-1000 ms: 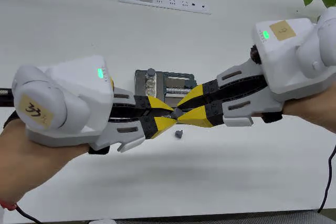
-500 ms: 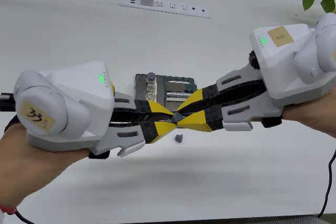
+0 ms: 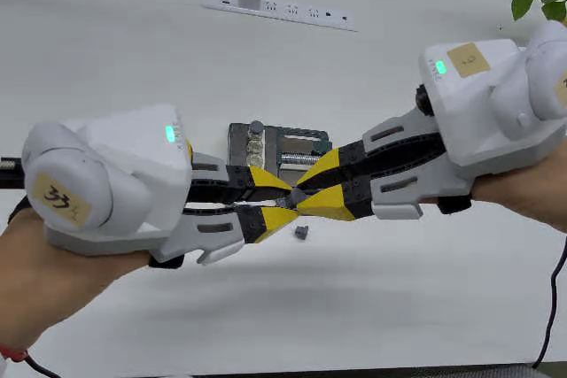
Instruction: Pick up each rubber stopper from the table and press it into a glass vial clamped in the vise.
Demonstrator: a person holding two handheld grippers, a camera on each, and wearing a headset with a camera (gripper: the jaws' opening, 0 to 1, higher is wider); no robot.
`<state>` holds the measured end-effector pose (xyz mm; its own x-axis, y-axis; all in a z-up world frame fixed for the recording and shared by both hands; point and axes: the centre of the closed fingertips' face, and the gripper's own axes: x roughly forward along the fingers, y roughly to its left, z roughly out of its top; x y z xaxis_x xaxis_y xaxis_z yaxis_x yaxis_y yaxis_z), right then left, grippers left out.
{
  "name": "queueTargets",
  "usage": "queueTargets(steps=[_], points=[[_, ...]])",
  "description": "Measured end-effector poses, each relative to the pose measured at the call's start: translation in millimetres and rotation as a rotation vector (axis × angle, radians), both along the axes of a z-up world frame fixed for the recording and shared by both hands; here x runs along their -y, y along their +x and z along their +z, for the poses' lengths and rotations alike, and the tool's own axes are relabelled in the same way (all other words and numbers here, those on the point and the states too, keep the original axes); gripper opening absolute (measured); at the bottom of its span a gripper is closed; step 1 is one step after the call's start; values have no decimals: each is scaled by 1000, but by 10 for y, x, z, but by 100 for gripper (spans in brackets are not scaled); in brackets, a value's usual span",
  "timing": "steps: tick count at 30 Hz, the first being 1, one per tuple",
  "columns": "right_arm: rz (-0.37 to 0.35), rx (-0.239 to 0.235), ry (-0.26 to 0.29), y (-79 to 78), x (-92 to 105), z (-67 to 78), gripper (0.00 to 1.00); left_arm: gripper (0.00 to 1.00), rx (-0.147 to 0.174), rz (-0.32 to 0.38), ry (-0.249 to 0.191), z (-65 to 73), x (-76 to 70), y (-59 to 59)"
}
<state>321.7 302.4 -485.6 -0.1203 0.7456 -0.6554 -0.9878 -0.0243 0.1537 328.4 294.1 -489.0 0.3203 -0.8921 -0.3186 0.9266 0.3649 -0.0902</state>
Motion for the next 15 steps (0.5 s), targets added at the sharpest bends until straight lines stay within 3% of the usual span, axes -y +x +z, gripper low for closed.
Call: queueTargets(steps=[15], points=[[-44, 11, -16, 185, -30, 52, 6, 28, -1, 80, 6, -59, -277, 101]])
